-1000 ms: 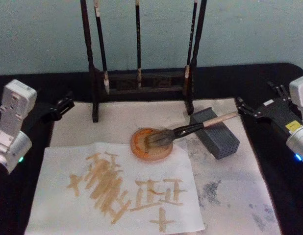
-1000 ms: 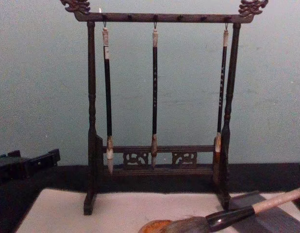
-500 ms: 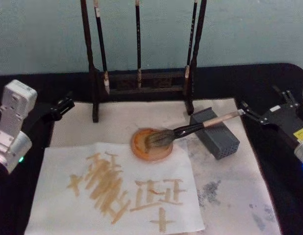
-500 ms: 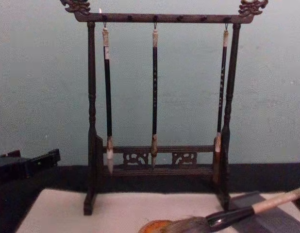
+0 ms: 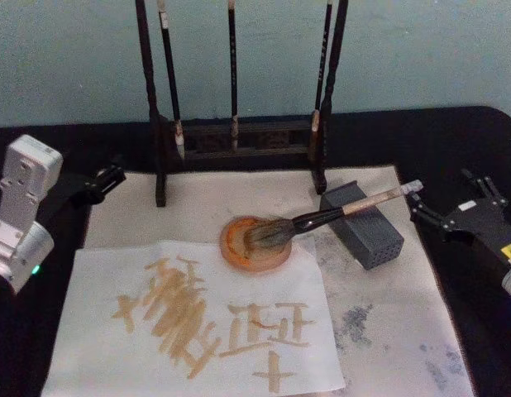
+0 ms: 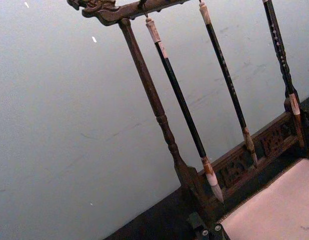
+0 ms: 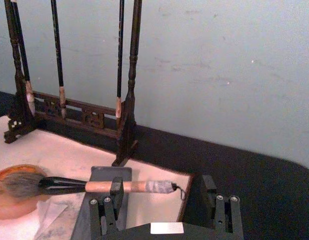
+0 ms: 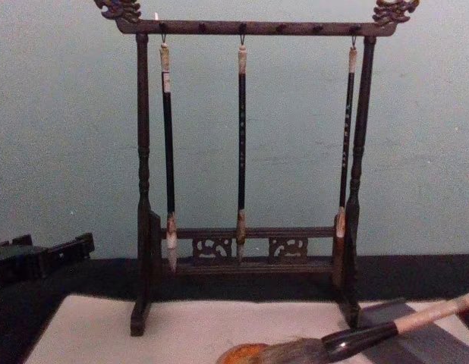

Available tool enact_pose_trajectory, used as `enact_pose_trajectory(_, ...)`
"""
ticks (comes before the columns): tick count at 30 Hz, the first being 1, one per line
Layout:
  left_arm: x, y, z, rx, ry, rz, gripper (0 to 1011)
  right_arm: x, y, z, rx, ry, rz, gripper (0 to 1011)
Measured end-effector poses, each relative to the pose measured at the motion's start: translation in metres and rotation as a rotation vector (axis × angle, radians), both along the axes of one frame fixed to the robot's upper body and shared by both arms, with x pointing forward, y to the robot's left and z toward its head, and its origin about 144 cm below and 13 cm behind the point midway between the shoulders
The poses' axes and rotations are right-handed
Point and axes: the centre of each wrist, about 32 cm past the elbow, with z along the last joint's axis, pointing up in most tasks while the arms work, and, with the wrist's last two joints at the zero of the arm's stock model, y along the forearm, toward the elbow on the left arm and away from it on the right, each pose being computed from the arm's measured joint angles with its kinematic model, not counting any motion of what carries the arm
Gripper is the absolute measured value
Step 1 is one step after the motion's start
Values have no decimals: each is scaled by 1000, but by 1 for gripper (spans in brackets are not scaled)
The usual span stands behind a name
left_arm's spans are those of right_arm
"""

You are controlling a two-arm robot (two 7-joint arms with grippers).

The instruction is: Pick up the brush from the inkstone, write on the paper, then place the brush back to its original position.

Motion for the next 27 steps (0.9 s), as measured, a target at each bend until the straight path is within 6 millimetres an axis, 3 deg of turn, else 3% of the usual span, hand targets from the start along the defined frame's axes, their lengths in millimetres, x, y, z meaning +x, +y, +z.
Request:
enact_pose_trajectory(12,0,0,0,0,0,0,1002,1,-4,-12,176,97,16,1001)
enact_pose_trajectory(27,0,0,0,0,0,0,1002,12,-17,-34,668,331,25,1002)
